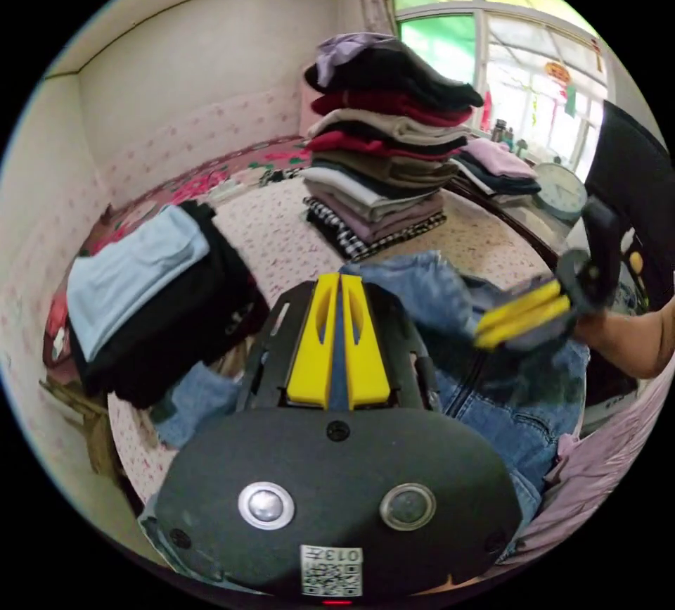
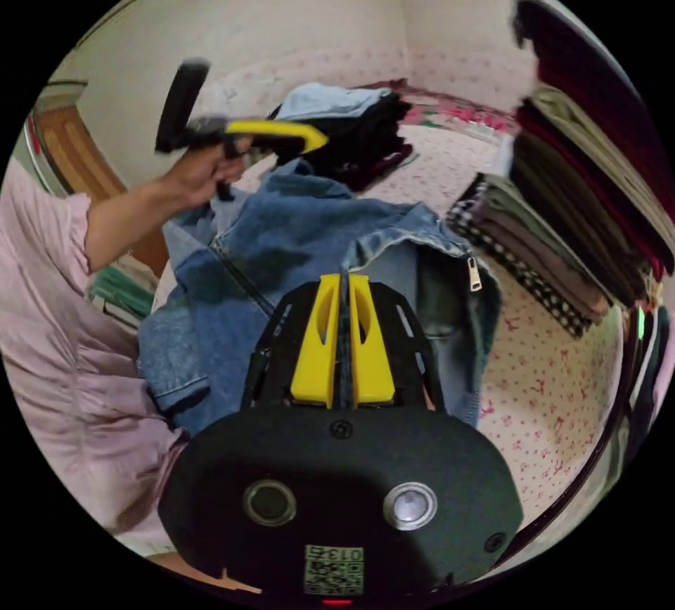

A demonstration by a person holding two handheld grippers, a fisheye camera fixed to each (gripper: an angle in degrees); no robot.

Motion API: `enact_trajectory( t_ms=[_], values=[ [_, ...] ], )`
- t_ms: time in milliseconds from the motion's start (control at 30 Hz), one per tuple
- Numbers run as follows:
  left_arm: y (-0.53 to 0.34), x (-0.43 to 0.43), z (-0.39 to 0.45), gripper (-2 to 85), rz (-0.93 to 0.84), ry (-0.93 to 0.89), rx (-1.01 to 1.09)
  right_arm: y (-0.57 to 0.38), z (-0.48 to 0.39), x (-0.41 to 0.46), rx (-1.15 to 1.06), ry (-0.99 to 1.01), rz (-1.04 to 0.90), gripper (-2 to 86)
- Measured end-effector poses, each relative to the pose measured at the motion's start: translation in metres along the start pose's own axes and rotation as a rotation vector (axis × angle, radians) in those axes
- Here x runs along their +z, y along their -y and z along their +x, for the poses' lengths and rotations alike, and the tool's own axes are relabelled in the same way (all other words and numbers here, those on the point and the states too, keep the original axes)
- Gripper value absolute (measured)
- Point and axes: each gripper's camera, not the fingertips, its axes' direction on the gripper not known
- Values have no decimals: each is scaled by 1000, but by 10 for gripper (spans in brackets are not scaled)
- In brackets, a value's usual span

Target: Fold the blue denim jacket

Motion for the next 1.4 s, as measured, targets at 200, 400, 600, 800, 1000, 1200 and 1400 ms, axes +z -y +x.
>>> enact_trajectory(
  t_ms=[200, 400, 600, 800, 1000, 1200, 1400],
  values=[
    [57, 83, 77, 84, -172, -250, 146, -12, -87, 42, -65, 361, -177, 21],
    [74, 159, 160, 162, -362, -246, 324, -90, -4, -68, 252, 97, 38, 25],
    [56, 209, 207, 123, -497, -117, 474, -181, 96, -114, 608, -187, -83, 83],
    [81, 212, 191, 17, -510, -256, 367, -193, 91, -109, 581, -182, -157, 95],
    [107, 179, 199, 7, -484, -237, 525, -220, 90, -139, 639, -193, -173, 105],
    [128, 160, 198, 5, -548, -268, 645, -232, 86, -157, 583, -106, -139, 42],
    [146, 145, 181, 4, -555, -227, 633, -241, 78, -197, 541, -156, -81, 14]
  ],
)
